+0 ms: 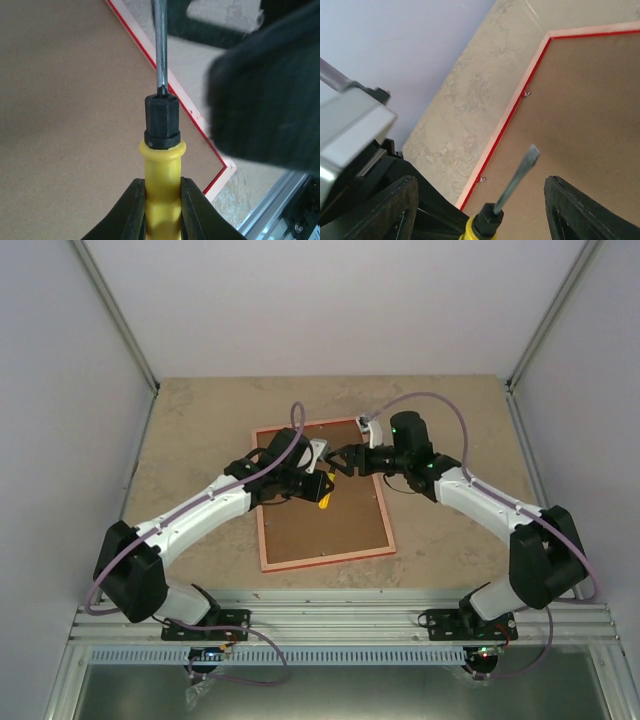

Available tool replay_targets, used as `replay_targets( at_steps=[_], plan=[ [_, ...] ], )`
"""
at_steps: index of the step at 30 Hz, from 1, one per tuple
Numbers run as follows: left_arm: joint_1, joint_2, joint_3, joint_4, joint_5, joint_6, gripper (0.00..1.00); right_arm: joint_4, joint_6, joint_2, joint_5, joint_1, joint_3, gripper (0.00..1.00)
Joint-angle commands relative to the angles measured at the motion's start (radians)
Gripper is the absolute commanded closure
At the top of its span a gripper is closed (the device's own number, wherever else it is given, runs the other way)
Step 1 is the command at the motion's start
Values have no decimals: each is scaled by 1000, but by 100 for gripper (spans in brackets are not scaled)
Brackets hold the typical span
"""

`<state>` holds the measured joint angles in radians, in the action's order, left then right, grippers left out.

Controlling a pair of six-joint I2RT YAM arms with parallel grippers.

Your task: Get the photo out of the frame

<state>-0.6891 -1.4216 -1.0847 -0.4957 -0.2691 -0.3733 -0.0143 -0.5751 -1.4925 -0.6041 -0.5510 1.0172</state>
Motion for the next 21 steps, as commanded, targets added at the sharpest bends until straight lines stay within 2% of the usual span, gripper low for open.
replay_targets(
  at_steps=[1, 9, 13, 16, 19, 21],
  plan=[
    [-3, 19, -14, 74, 6, 16, 100, -29, -48, -11, -54, 4, -20, 32],
    [-3, 30, -4, 115, -6, 45, 100, -38, -94, -29, -85, -7, -33, 46],
    [-3, 33, -4, 120, -1, 73, 100, -54, -116, -33, -89, -10, -36, 50],
    [-3, 37, -5, 126, -5, 78, 100, -68, -137, -36, -91, -9, -36, 63],
    [-3, 54, 12, 140, 7, 74, 100, -89, -169, -33, -86, -9, -37, 83],
    [-3, 73, 30, 157, 22, 66, 96, -106, -196, -31, -91, -9, -40, 93]
  ],
)
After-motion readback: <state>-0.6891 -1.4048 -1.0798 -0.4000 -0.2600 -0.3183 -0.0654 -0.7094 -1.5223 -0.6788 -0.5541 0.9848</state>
